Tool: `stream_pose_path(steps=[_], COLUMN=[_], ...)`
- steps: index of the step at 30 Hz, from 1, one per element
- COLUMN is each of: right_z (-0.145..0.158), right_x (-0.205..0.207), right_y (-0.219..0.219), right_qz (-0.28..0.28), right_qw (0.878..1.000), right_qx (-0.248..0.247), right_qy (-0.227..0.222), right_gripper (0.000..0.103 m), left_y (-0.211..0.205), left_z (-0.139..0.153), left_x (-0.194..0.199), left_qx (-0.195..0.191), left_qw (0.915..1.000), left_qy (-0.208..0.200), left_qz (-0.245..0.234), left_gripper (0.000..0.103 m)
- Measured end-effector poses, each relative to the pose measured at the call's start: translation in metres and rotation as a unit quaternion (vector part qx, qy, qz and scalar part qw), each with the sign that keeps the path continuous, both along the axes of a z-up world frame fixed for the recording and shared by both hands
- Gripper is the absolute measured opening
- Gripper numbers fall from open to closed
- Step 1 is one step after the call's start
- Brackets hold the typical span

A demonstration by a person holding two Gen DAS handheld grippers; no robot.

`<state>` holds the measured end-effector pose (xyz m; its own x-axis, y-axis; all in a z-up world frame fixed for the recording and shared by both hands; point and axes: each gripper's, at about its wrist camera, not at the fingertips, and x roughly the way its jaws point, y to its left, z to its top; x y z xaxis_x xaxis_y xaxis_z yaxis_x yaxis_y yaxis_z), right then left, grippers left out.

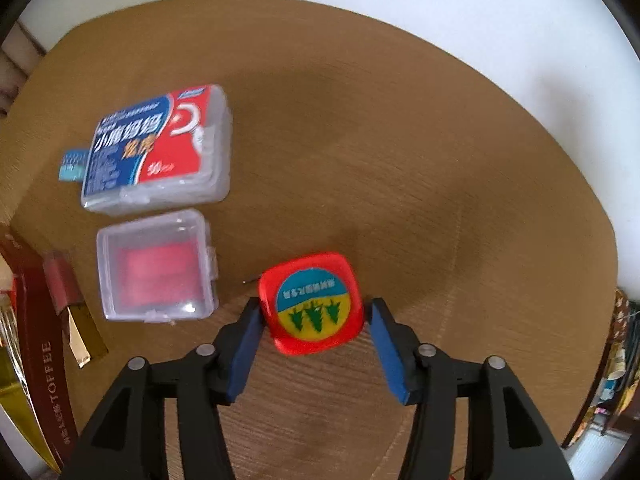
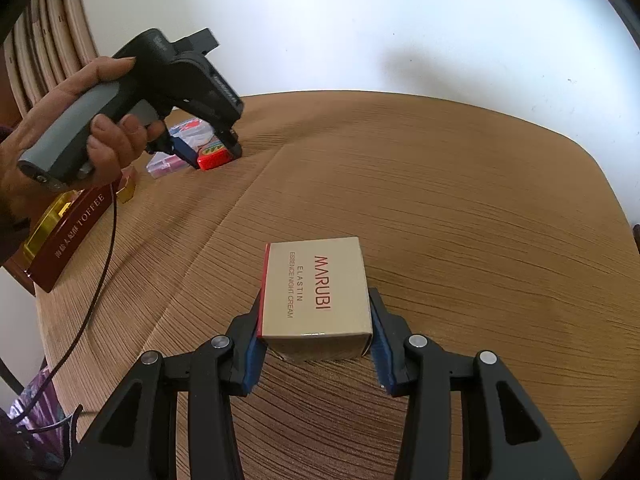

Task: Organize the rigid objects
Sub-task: 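Grasp the red tape measure with the left tool while the right tool holds the MARUBI box, then carry the tape measure into the tin and open the left tool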

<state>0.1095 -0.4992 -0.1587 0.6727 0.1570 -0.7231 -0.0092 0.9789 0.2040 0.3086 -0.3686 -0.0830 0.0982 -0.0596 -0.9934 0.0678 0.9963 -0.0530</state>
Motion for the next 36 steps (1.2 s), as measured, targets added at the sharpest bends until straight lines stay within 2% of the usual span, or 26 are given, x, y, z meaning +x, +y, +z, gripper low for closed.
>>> stream_pose_path(steps=[2,3,7,11,15,20,24,28,32,36], right_z=[-0.004,-0.004,-0.007,-0.005,-0.005,-0.004,-0.004,-0.003,-0.002,0.000], right_x=[0.003,0.004,0.006,0.004,0.004,0.005,0.008,0.010,0.009,0.009], right_y=[0.002,0.003,0.008,0.001,-0.001,0.004,0.011,0.014,0.017,0.019], right_qz=[0.001,0.001,0.000,-0.002,-0.005,-0.009,-0.014,-0.022,-0.033,-0.039], right_qw=[1.000,1.000,1.000,1.000,1.000,1.000,0.999,0.998,0.997,0.996], right_qx=[-0.001,-0.003,-0.002,0.000,0.003,-0.016,-0.039,-0.053,-0.060,-0.061], right_qy=[0.006,0.007,0.008,0.009,0.010,0.017,0.026,0.034,0.044,0.056], right_gripper=[0.042,0.042,0.041,0.041,0.041,0.041,0.041,0.041,0.040,0.040], left_y=[-0.009,-0.015,-0.018,-0.003,0.013,0.063,0.131,0.209,0.296,0.340], left_z=[-0.002,-0.003,-0.003,0.008,0.026,0.055,0.070,0.082,0.089,0.073], left_x=[0.004,0.006,0.002,-0.032,-0.078,-0.122,-0.131,-0.152,-0.148,-0.132], left_qx=[0.012,0.012,-0.012,-0.061,-0.084,-0.114,-0.124,-0.098,-0.055,0.004], left_qw=[0.9999,0.9998,0.9993,0.9971,0.9935,0.9900,0.9902,0.9933,0.9948,0.9946], left_qy=[-0.005,-0.011,-0.018,-0.010,-0.016,-0.034,-0.042,-0.059,-0.081,-0.092], left_qz=[-0.005,-0.008,-0.032,-0.045,-0.076,-0.076,-0.049,-0.016,0.028,0.048], left_gripper=[0.055,0.048,0.048,0.048,0.048,0.048,0.048,0.048,0.048,0.048])
